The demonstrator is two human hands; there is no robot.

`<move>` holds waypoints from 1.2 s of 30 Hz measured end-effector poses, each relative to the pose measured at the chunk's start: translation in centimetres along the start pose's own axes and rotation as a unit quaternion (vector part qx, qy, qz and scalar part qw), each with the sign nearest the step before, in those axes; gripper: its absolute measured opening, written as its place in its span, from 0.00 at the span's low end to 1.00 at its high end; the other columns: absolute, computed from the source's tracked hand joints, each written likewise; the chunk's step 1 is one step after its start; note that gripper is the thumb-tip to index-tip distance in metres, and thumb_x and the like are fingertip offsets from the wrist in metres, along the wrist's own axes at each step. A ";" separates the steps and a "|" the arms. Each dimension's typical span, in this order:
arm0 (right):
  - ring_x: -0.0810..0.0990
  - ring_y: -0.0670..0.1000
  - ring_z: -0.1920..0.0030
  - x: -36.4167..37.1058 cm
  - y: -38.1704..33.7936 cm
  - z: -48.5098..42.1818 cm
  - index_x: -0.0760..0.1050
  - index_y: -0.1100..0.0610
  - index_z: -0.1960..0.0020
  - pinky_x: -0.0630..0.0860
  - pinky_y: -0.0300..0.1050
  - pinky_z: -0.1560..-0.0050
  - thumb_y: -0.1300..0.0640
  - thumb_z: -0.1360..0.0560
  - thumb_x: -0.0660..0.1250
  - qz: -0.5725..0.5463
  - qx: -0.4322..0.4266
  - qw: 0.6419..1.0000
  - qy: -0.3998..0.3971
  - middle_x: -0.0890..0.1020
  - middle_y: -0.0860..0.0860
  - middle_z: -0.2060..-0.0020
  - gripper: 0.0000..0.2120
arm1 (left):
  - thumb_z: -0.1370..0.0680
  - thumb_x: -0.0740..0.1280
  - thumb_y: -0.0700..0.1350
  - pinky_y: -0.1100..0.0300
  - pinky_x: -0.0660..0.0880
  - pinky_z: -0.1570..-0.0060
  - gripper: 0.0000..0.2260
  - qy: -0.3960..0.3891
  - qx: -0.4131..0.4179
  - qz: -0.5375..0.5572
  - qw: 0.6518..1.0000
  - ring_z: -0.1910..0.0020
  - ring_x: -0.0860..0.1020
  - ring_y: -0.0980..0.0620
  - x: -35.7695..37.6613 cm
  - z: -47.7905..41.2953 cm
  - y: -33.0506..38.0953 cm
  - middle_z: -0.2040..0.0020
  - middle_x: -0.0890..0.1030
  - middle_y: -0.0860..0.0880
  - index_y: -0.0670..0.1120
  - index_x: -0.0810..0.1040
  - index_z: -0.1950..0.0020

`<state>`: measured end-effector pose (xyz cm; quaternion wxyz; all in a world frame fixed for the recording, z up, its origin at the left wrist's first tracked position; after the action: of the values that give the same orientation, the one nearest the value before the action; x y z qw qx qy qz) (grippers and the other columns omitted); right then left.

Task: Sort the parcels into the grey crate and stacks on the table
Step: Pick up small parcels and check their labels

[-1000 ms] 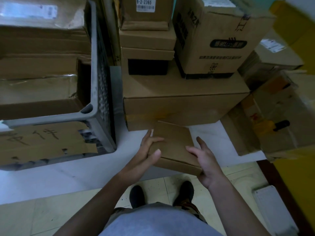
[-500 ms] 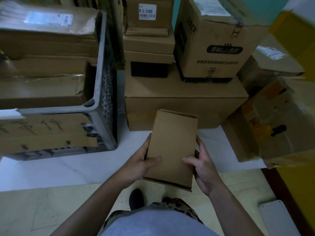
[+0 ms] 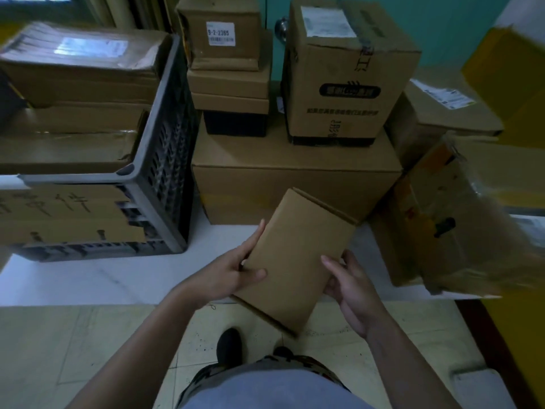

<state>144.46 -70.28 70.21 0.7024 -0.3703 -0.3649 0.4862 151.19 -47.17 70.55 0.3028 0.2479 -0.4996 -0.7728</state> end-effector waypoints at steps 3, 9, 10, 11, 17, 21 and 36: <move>0.81 0.50 0.46 -2.4 -0.9 -0.2 0.64 0.45 0.29 0.82 0.50 0.52 0.59 0.24 0.70 -0.013 -0.044 0.997 0.062 0.78 0.46 0.43 0.28 | 0.22 0.69 0.47 0.65 0.77 0.46 0.25 0.078 -0.001 0.042 0.996 0.40 0.79 0.60 0.1 0.9 0.6 0.34 0.77 0.59 0.64 0.70 0.27; 0.83 0.50 0.47 -4.1 -1.6 -0.6 0.74 0.46 0.41 0.82 0.46 0.58 0.62 0.24 0.70 -0.072 -0.084 0.991 0.082 0.80 0.50 0.41 0.17 | 0.23 0.73 0.52 0.52 0.80 0.53 0.26 0.254 0.031 0.371 0.893 0.46 0.81 0.46 4.1 0.9 0.1 0.43 0.80 0.46 0.45 0.73 0.29; 0.82 0.52 0.46 -4.2 -1.6 -0.7 0.74 0.47 0.42 0.83 0.47 0.58 0.63 0.24 0.70 -0.094 -0.082 0.988 0.091 0.79 0.50 0.42 0.16 | 0.21 0.69 0.54 0.49 0.81 0.51 0.24 0.232 0.021 0.377 0.897 0.45 0.82 0.45 5.1 1.0 0.0 0.42 0.81 0.45 0.44 0.73 0.29; 0.82 0.54 0.45 -4.3 -1.6 -0.7 0.73 0.49 0.42 0.83 0.47 0.59 0.64 0.24 0.69 -0.114 -0.077 0.986 0.095 0.79 0.51 0.42 0.15 | 0.19 0.64 0.55 0.46 0.81 0.49 0.22 0.202 0.008 0.380 0.902 0.42 0.82 0.43 6.2 1.1 0.0 0.39 0.81 0.43 0.43 0.73 0.30; 0.80 0.57 0.43 -4.8 -1.0 -0.6 0.70 0.53 0.39 0.83 0.47 0.61 0.66 0.24 0.68 -0.122 -0.073 0.985 0.095 0.78 0.53 0.42 0.16 | 0.20 0.55 0.54 0.48 0.83 0.53 0.23 0.147 0.013 0.447 0.882 0.39 0.81 0.37 9.4 1.5 -0.2 0.35 0.81 0.40 0.45 0.72 0.29; 0.82 0.51 0.46 -5.3 -1.5 -0.9 0.71 0.51 0.45 0.83 0.47 0.59 0.66 0.24 0.68 -0.070 -0.114 0.988 0.073 0.79 0.51 0.43 0.14 | 0.21 0.57 0.50 0.52 0.84 0.56 0.22 0.175 0.021 0.438 0.882 0.44 0.83 0.37 9.3 1.4 -0.1 0.38 0.82 0.39 0.41 0.71 0.30; 0.81 0.50 0.44 -6.9 -1.8 -2.7 0.75 0.48 0.41 0.83 0.50 0.60 0.63 0.20 0.64 -0.079 -0.122 0.988 0.043 0.78 0.44 0.40 0.12 | 0.22 0.57 0.54 0.54 0.83 0.60 0.23 0.246 0.007 0.389 0.888 0.47 0.84 0.39 9.2 -0.4 0.8 0.41 0.83 0.39 0.41 0.76 0.34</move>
<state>145.71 -77.73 69.49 0.7029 -0.4440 -0.4194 0.3646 145.28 -54.32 70.41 0.6909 0.2180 -0.4704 -0.5039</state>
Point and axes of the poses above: each hand's wrist, its own z-axis away from the middle knuckle, its own x-axis out of the palm, y = z × x, the point moved 1 cm from there along -z, towards the middle knuckle
